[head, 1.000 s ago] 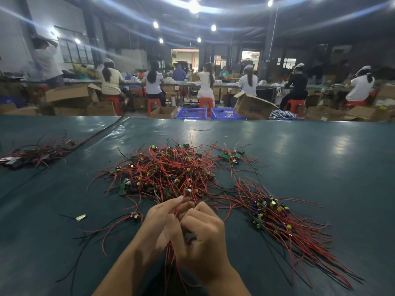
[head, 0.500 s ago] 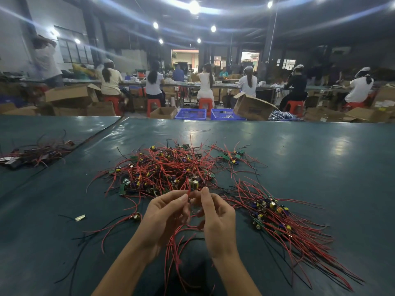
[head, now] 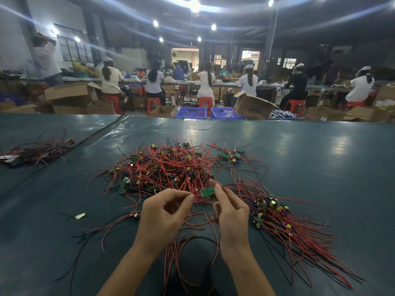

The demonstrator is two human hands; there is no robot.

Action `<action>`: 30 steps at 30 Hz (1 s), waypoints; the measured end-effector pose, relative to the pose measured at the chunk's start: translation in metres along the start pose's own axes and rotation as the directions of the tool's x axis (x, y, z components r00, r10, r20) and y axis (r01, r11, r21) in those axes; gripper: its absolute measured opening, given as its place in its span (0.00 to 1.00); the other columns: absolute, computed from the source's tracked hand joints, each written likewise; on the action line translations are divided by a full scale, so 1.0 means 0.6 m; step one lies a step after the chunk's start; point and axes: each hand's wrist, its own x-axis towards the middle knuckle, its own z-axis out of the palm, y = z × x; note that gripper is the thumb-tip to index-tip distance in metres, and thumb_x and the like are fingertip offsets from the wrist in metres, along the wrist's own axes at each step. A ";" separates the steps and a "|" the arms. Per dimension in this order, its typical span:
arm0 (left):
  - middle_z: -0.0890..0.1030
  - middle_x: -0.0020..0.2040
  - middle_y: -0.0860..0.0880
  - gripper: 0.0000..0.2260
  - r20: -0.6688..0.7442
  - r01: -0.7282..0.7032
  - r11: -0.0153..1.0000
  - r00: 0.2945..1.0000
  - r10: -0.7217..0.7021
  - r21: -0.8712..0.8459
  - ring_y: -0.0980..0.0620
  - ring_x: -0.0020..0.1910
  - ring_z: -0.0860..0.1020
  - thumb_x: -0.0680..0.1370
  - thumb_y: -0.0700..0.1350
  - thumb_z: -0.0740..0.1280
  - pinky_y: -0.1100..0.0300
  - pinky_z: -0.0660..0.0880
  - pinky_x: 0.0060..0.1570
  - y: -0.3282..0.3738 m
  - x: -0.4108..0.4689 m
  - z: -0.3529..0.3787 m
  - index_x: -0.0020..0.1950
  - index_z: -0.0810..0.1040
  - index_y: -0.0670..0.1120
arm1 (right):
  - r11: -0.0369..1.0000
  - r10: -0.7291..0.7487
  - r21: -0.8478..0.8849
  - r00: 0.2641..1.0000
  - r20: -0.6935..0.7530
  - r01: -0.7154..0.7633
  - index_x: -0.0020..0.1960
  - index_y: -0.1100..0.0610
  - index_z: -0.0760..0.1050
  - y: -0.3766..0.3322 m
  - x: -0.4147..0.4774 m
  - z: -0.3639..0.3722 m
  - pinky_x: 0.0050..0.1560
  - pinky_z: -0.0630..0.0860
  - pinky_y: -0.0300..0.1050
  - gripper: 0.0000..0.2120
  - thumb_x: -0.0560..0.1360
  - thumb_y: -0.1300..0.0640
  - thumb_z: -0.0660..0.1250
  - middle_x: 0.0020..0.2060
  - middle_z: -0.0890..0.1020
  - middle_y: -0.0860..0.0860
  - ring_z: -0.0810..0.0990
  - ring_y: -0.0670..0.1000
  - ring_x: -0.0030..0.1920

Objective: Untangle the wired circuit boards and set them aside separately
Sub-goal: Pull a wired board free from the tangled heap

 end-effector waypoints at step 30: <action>0.76 0.28 0.44 0.17 0.053 0.256 0.876 0.965 -0.258 -0.409 0.50 0.29 0.73 0.74 0.50 0.67 0.61 0.70 0.30 -0.009 -0.011 0.039 0.31 0.78 0.39 | 0.891 0.368 0.155 0.880 0.300 -0.426 0.47 0.57 0.87 0.008 -0.018 0.022 0.32 0.77 0.37 0.09 0.71 0.54 0.70 0.41 0.87 0.54 0.85 0.47 0.38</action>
